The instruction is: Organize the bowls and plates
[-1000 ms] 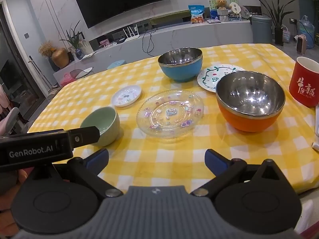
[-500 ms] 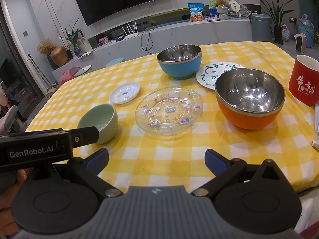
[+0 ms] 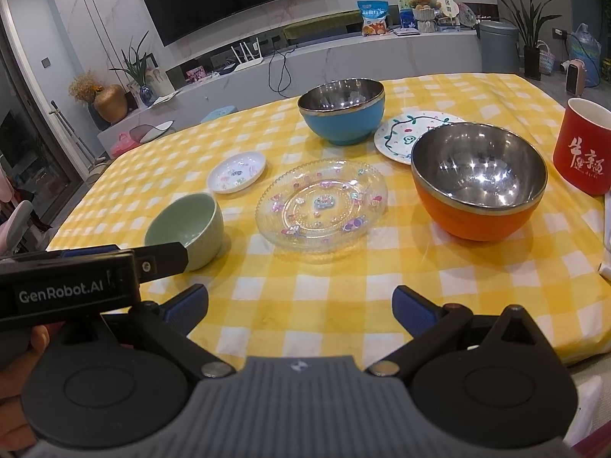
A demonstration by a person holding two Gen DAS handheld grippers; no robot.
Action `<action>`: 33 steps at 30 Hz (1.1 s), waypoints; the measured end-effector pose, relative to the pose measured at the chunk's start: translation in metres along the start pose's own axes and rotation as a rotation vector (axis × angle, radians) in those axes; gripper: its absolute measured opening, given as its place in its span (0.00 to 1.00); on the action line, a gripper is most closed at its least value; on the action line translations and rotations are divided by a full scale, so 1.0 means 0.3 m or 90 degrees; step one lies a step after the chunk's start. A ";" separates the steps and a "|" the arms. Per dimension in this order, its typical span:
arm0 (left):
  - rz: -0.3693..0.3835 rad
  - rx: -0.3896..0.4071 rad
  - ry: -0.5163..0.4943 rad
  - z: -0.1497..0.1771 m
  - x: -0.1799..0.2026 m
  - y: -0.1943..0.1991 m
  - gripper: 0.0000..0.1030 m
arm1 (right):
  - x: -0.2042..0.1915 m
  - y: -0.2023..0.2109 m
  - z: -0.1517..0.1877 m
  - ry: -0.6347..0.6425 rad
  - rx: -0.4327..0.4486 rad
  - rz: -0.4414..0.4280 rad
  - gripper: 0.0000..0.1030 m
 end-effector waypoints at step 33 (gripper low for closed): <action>0.003 -0.011 0.016 -0.012 -0.044 -0.007 0.87 | 0.001 -0.010 -0.006 0.035 -0.002 0.093 0.97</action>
Point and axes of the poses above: each gripper's, at about its wrist camera, not at the fingertips, and y roughly against the way its jaws point, x to its right, z to its underside, the point moved 9 cm from there along -y, roughly the way its jaws point, and after that the axes turned 10 degrees about -x, right-handed, at the moved point
